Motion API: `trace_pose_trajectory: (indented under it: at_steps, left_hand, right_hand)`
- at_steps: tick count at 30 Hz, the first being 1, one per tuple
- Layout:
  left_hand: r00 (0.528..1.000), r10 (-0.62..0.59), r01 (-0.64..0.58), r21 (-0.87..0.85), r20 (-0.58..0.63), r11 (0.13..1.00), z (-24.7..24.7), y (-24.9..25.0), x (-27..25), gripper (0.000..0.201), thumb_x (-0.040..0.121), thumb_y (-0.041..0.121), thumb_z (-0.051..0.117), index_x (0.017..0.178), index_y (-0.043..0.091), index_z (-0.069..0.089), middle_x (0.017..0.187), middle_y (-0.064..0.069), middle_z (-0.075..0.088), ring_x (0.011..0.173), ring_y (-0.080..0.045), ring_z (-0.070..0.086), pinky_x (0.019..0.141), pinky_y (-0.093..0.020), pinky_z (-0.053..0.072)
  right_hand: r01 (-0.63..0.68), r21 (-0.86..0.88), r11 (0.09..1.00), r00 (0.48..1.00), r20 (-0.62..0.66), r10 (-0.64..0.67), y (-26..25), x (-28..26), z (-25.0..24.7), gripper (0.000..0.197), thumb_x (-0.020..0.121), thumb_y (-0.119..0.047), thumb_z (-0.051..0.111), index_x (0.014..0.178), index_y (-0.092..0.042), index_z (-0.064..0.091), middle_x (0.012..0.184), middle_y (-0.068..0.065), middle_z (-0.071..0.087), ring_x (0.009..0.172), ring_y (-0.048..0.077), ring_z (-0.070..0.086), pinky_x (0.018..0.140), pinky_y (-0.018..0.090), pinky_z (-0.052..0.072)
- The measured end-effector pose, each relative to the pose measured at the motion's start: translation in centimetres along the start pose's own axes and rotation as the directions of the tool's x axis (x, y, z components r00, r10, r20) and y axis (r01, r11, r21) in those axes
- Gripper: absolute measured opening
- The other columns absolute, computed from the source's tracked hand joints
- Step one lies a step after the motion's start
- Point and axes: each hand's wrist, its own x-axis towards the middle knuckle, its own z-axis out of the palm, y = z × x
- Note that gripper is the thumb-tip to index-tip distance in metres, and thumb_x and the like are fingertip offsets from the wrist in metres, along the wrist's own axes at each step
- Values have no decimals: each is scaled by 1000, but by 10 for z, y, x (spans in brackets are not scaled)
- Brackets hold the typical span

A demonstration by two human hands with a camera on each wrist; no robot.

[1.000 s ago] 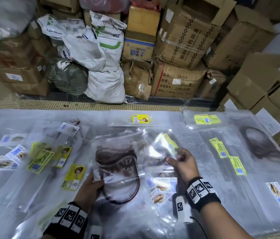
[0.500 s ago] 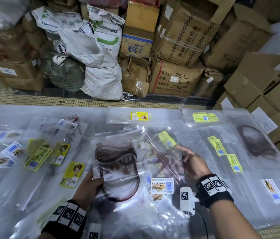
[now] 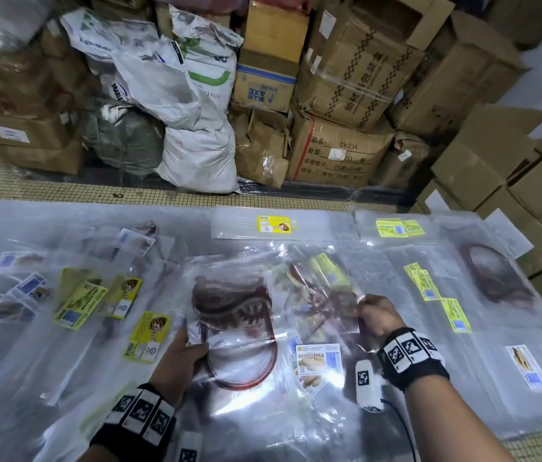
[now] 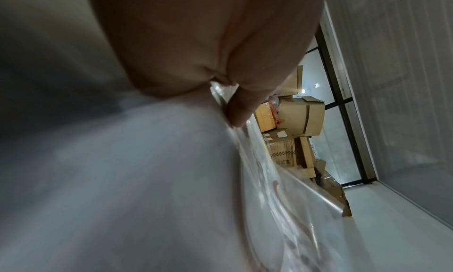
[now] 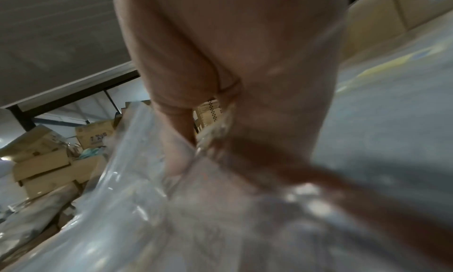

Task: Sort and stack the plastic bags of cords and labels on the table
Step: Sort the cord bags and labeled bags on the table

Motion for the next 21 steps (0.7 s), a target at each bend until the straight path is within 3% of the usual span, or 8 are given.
trace_pose_trajectory:
  at_steps: [2,5,10,13,16,17,19,21]
  left_hand:
    - [1000,-11,11,8,0,1000,-1,0,0,73,93,-13,47,153,21,25,116,-16,69,97,-32,71,77,-38,61]
    - [1000,-8,8,15,5,1000,0,1,-1,71,93,-14,46,153,20,27,111,-15,72,93,-31,72,71,-35,61]
    - [1000,-15,15,30,-4,999,-1,2,-1,73,93,-13,46,154,21,24,117,-18,69,100,-35,69,77,-35,60]
    - [1000,-16,16,58,2,998,-2,1,0,71,93,-13,46,153,20,26,115,-16,70,100,-36,69,81,-38,60]
    - [1000,-6,6,76,1,997,-2,1,-1,71,94,-12,45,153,21,25,116,-16,69,98,-33,70,78,-35,60]
    - [1000,-5,5,75,-2,997,-2,1,-2,72,94,-12,45,154,22,25,118,-16,69,96,-32,70,77,-34,60]
    - [1000,-11,11,69,-5,998,-2,2,-2,74,94,-12,45,155,22,22,120,-17,67,92,-29,71,77,-33,60]
    - [1000,-8,8,65,-8,998,2,3,-4,76,94,-13,45,155,24,20,116,-14,69,85,-24,72,71,-30,61]
  right_hand:
    - [105,-19,994,992,-69,-107,-2,2,-3,18,84,9,68,97,-1,74,93,16,75,76,29,66,66,43,54]
    - [168,-13,986,986,-19,-168,-8,0,-8,17,89,0,67,91,-15,76,95,12,76,87,28,66,81,46,56]
    - [136,0,991,990,37,-136,-11,-3,-19,24,92,6,58,104,-10,71,84,11,74,67,24,63,57,30,53]
    - [198,0,980,980,-9,-198,-24,-3,-34,24,92,2,60,109,-12,70,83,3,75,70,19,66,65,31,54]
    - [263,116,958,965,-26,-262,-51,-8,-51,23,91,3,60,106,-12,67,82,7,72,64,18,62,61,30,53]
    - [293,151,944,956,-27,-293,-62,-11,-56,22,88,-3,66,108,-12,67,84,9,71,65,20,60,63,32,52]
    - [371,203,906,926,-18,-376,-83,-21,-61,42,68,-23,83,108,-15,70,87,7,72,69,20,63,66,34,54]
    - [425,255,869,897,14,-443,-101,-31,-61,56,59,-26,82,112,-13,67,92,4,74,75,16,68,69,34,59]
